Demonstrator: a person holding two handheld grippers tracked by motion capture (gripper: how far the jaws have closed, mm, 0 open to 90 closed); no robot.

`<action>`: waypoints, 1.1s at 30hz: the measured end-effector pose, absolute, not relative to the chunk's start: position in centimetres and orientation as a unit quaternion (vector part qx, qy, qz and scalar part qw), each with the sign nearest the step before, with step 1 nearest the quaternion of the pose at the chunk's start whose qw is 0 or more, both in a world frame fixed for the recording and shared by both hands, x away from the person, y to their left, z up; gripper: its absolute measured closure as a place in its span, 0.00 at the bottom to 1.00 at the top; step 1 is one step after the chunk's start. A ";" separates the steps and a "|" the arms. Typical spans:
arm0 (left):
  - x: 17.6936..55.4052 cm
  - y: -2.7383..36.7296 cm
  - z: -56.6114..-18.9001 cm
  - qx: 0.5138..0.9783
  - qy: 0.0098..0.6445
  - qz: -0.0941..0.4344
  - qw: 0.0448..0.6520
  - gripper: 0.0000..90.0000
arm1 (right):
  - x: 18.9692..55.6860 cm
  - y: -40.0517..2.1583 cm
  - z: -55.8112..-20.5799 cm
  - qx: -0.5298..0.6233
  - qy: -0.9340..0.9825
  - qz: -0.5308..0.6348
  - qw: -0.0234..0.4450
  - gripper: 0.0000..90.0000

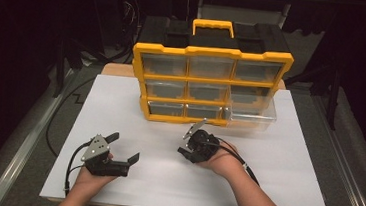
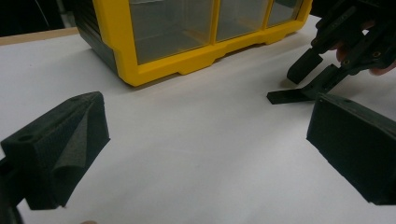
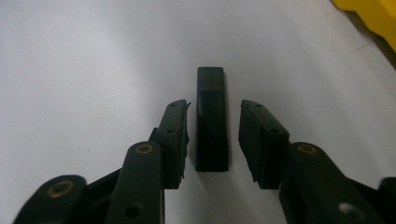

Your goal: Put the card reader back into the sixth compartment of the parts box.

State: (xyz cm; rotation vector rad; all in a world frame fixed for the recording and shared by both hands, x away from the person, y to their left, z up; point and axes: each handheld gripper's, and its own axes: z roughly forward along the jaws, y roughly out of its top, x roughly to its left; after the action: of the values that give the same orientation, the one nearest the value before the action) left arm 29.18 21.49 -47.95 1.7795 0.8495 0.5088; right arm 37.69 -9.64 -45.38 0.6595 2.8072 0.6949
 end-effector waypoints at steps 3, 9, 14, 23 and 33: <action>29.2 21.4 -48.0 0.747 0.354 0.211 0.522 0.00 | 38.0 -9.6 -45.7 0.226 0.943 0.228 0.088 0.73; 29.2 21.5 -48.0 0.745 0.355 0.210 0.524 0.00 | 38.2 -9.4 -46.1 0.219 0.947 0.220 0.078 0.77; 29.2 21.4 -48.0 0.746 0.354 0.209 0.524 0.00 | 38.2 -9.2 -46.1 0.210 0.951 0.213 0.077 0.79; 29.3 21.6 -47.9 0.740 0.359 0.208 0.530 0.00 | 38.6 -9.3 -46.2 0.217 0.951 0.213 0.062 0.82; 29.3 21.4 -48.0 0.741 0.357 0.204 0.531 0.00 | 38.3 -9.0 -46.1 0.212 0.952 0.207 0.073 0.83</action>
State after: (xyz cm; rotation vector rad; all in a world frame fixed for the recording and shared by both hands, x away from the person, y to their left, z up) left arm 29.29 21.44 -47.98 1.7688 0.8515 0.4857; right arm 38.35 -9.01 -46.13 0.6372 2.8598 0.6207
